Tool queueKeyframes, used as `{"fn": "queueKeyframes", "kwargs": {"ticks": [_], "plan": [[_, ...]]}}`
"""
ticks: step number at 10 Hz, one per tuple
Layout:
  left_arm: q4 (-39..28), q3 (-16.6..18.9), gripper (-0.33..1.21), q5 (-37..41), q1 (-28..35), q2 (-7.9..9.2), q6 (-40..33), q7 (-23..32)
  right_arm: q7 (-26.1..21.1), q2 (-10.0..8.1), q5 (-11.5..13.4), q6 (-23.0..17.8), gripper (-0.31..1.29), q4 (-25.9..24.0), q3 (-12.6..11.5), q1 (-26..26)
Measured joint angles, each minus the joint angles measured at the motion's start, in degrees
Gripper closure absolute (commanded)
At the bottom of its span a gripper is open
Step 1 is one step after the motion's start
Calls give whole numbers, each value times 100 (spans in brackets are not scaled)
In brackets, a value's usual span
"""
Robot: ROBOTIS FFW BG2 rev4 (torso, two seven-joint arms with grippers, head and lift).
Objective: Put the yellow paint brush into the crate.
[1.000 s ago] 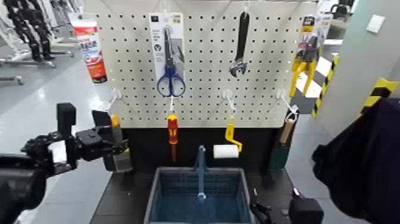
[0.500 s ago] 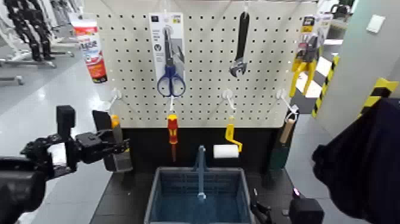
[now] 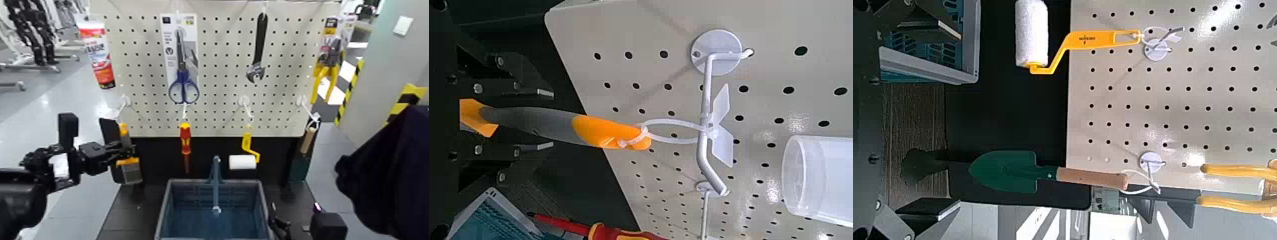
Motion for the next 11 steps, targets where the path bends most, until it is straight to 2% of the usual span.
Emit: {"fn": "queueKeyframes", "kwargs": {"ticks": [2,6,8,11], "plan": [[-104,18,109,-20,43,0,50,71,0,-5,-9,-12,14,24,0,0],[-358,29,118,19,173,-2,166,304,0,-12,-21,-37,14,41,2,-7],[-494,34,119,74,261,-19,201,468,0,-14,-28,-47,14,49,9,-9],[-901,224,119,159,537,-70,240,696,0,-14,-36,-48,14,61,9,-9]]}}
